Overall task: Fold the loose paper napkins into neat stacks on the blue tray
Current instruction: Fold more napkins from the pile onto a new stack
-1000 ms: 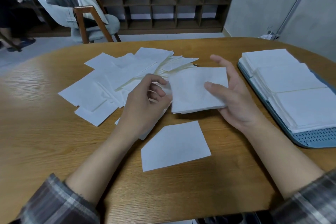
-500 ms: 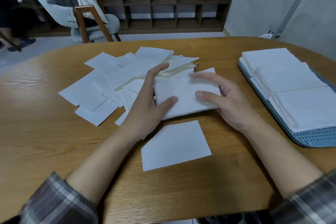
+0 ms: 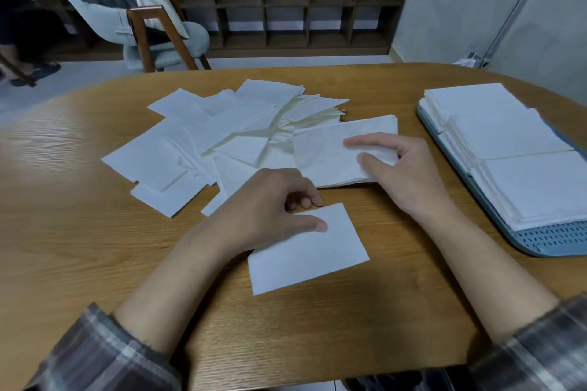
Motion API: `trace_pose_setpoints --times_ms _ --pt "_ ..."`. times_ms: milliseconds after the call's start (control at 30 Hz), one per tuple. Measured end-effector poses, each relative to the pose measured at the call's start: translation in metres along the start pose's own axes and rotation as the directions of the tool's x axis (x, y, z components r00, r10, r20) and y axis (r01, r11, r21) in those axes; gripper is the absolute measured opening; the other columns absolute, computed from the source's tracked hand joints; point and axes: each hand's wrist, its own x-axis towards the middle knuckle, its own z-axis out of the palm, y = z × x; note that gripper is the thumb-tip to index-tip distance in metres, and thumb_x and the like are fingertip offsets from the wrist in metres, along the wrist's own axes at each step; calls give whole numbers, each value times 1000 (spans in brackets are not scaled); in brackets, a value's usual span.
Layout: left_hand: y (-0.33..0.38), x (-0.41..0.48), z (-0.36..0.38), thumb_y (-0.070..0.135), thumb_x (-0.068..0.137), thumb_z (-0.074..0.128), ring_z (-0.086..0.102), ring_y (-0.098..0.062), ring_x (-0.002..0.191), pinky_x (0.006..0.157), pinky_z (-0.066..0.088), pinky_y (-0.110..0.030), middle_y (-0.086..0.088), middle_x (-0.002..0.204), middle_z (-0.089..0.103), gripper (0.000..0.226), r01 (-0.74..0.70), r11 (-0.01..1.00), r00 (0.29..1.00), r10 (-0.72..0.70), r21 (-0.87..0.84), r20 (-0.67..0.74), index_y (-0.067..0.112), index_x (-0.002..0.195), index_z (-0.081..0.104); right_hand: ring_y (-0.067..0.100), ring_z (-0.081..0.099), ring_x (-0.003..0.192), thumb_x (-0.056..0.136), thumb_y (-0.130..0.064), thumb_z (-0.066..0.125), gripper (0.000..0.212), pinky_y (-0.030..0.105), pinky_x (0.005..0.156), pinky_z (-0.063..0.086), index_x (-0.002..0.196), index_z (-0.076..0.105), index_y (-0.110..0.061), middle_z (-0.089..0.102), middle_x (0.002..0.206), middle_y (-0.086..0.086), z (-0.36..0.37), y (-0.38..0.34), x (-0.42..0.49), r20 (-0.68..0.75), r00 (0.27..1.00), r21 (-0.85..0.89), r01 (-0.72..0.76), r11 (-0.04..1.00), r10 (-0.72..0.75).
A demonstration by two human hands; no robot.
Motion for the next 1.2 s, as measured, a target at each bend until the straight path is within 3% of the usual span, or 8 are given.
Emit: trace_pose_setpoints --times_ms 167,333,500,733,833,967,1033,1200 --pt "-1 0 0 26 89 85 60 -1 73 67 45 -14 11 81 71 6 -11 996 999 14 -92 31 26 91 80 -10 63 117 98 -5 67 28 5 100 41 109 83 -25 77 112 -24 1 -1 -1 21 1000 28 15 999 -16" --pt "5 0 -5 26 97 77 58 -19 69 68 43 -21 6 87 71 6 -83 950 986 35 -300 -164 22 94 73 0 69 113 102 -25 68 17 8 93 44 107 83 -18 80 111 -12 2 -3 -3 152 988 122 15 992 -33" --pt "7 2 -2 22 94 81 47 -12 63 61 40 -20 -3 81 67 9 -73 912 957 -49 -403 -285 22 94 71 13 73 103 95 -48 69 30 24 91 52 102 84 -22 81 106 -3 4 -7 -8 314 949 271 -66 960 -23" --pt "3 4 -8 23 87 87 46 -9 60 66 43 -21 4 84 63 26 -48 905 950 -89 -424 -299 31 106 71 -5 71 96 96 -23 77 5 10 84 48 92 80 -20 79 97 -19 6 -4 -2 120 989 220 -113 969 88" --pt "-4 5 -13 26 90 85 65 -11 81 78 48 -27 0 89 71 24 -87 919 899 -94 -384 -428 31 108 70 -26 59 95 94 -28 79 5 -6 76 39 92 75 -31 73 91 -35 5 0 3 41 990 179 -139 974 134" --pt "-6 6 -14 16 94 80 68 -8 104 77 45 -15 15 104 73 13 -110 940 879 -59 -322 -473 22 103 72 -26 59 97 95 -28 78 5 -8 79 35 92 75 -32 70 91 -42 6 2 3 60 991 160 -129 979 121" --pt "-7 6 -15 9 95 76 69 -5 99 73 48 -17 14 101 76 10 -112 940 902 -41 -323 -431 19 97 77 -24 60 100 94 -29 78 4 -2 84 38 93 75 -31 71 93 -40 6 2 4 45 990 197 -142 970 136" --pt "-5 4 -13 9 99 71 48 0 49 51 32 -9 12 105 80 18 -50 928 878 -135 -370 -458 21 99 84 -6 69 104 96 -25 76 7 25 100 48 92 79 -29 78 102 -24 5 -1 3 40 985 296 -172 939 168"
